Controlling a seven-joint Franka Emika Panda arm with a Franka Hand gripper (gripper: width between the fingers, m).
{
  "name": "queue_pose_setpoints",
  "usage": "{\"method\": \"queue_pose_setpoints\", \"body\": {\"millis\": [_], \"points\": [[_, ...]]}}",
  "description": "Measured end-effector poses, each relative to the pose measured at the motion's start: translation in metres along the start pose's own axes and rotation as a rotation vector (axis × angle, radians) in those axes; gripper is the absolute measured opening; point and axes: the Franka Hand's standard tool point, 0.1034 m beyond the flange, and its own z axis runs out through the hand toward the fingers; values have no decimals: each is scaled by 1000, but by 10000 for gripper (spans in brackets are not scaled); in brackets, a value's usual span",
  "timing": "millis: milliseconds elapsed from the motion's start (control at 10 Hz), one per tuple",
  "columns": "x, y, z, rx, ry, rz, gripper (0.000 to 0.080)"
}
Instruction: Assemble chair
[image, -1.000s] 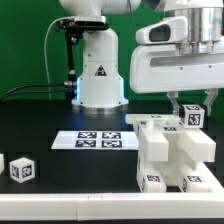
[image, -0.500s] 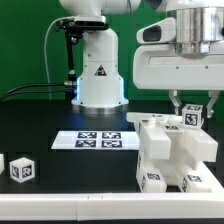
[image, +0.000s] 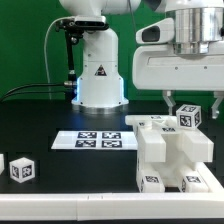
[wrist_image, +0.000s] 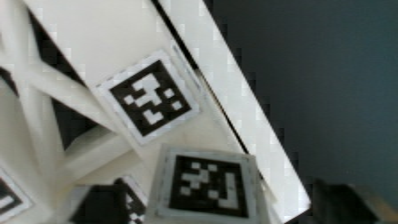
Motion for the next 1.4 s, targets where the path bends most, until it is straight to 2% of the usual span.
{"method": "queue_pose_setpoints", "body": {"millis": [100,200,300,600,700,900,1000,1200,1300,1400], "points": [[1,-1,-2,1,3,-150,610],[2,-2,-3,-7,2,-330,610],[1,-3,-3,-7,0,-419,643],[2,0,-2,-8,-3,-602,649],[2,6,0,-12,-31,-786,649],[3,6,0,-20,-26,-919,649],[4,6,0,-20,-27,-875,649],[4,6,1,-20,-27,-870,401],[3,6,1,-20,-26,-790,401],[3,6,1,-21,-26,-720,280]]}}
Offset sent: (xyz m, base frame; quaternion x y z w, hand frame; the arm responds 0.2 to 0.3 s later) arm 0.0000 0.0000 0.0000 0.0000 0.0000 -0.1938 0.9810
